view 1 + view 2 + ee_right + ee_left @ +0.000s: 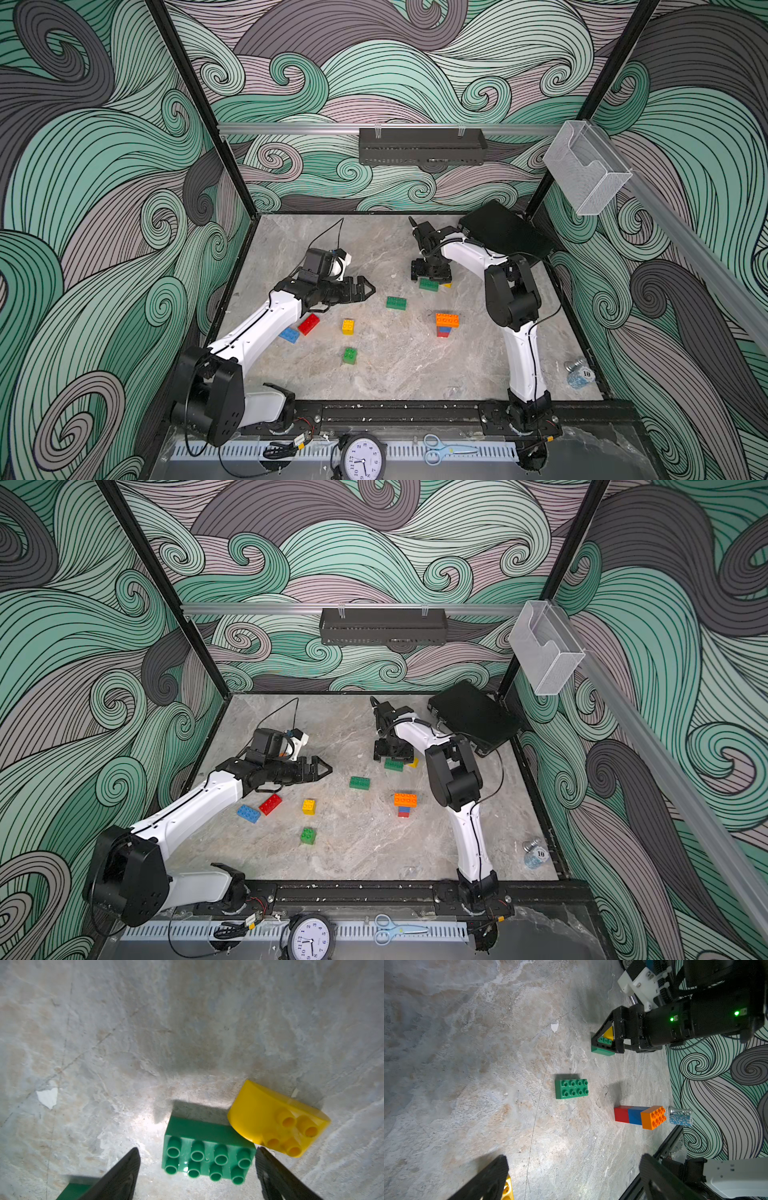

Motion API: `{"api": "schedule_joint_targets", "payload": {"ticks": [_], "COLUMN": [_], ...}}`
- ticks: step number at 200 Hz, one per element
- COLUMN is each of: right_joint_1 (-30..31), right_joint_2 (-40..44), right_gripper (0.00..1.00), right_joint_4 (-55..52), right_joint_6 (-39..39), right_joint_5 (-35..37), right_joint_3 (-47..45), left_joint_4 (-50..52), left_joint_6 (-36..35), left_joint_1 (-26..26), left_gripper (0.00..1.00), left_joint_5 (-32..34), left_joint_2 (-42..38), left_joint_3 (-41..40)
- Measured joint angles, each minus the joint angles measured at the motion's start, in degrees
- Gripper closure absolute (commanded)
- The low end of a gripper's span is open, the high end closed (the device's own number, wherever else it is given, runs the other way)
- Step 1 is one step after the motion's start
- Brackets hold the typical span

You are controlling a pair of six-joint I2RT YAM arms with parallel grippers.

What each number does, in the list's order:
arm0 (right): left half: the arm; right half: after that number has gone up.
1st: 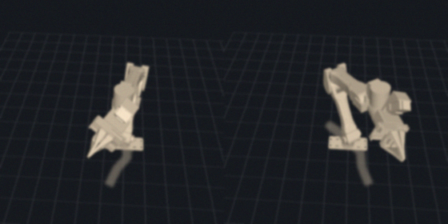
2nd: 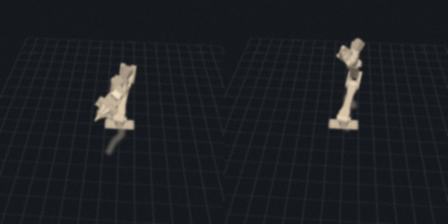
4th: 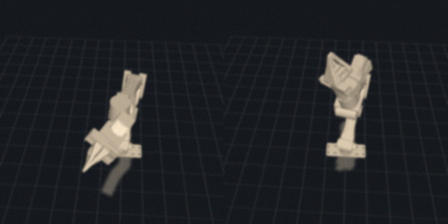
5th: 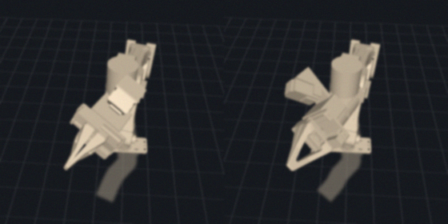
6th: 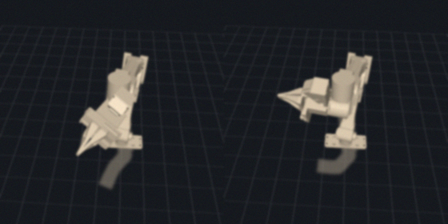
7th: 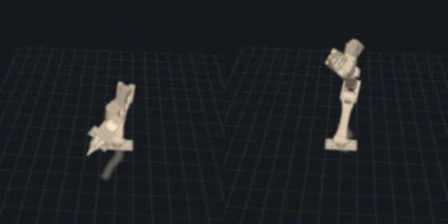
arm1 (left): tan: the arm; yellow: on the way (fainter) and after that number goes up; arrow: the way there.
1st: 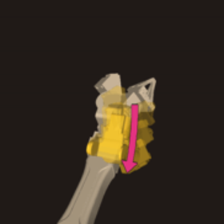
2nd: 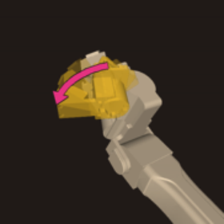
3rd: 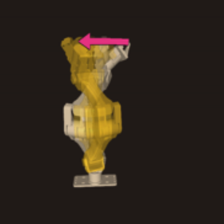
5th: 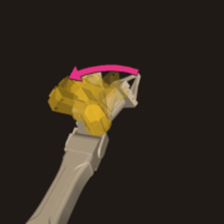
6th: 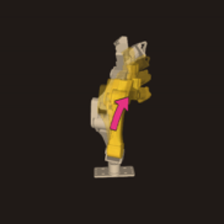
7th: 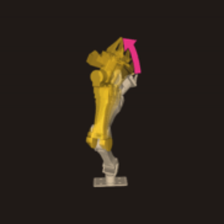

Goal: Assemble an ice cream with lego
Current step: Pick up the lego brick from the center of the board.

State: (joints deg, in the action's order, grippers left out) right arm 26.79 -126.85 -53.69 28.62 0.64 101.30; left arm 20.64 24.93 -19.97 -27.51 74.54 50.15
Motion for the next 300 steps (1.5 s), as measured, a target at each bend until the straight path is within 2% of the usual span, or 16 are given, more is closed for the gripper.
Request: {"api": "schedule_joint_targets", "payload": {"ticks": [61,300], "right_joint_1": [0.3,0.3], "right_joint_2": [0.8,0.4], "right_gripper": [0.14,0.21], "right_joint_4": [0.6,3.0], "right_joint_6": [1.9,6.1], "right_joint_5": [0.0,1.0], "right_joint_3": [-4.4,-2.6], "left_joint_4": [0.2,0.3], "left_joint_6": [0.0,-0.1], "left_joint_1": [0.0,0.0], "left_gripper": [0.01,0.02], "left_joint_5": [0.0,0.1], "left_joint_2": [0.0,0.0], "left_joint_3": [0.0,0.0]}}
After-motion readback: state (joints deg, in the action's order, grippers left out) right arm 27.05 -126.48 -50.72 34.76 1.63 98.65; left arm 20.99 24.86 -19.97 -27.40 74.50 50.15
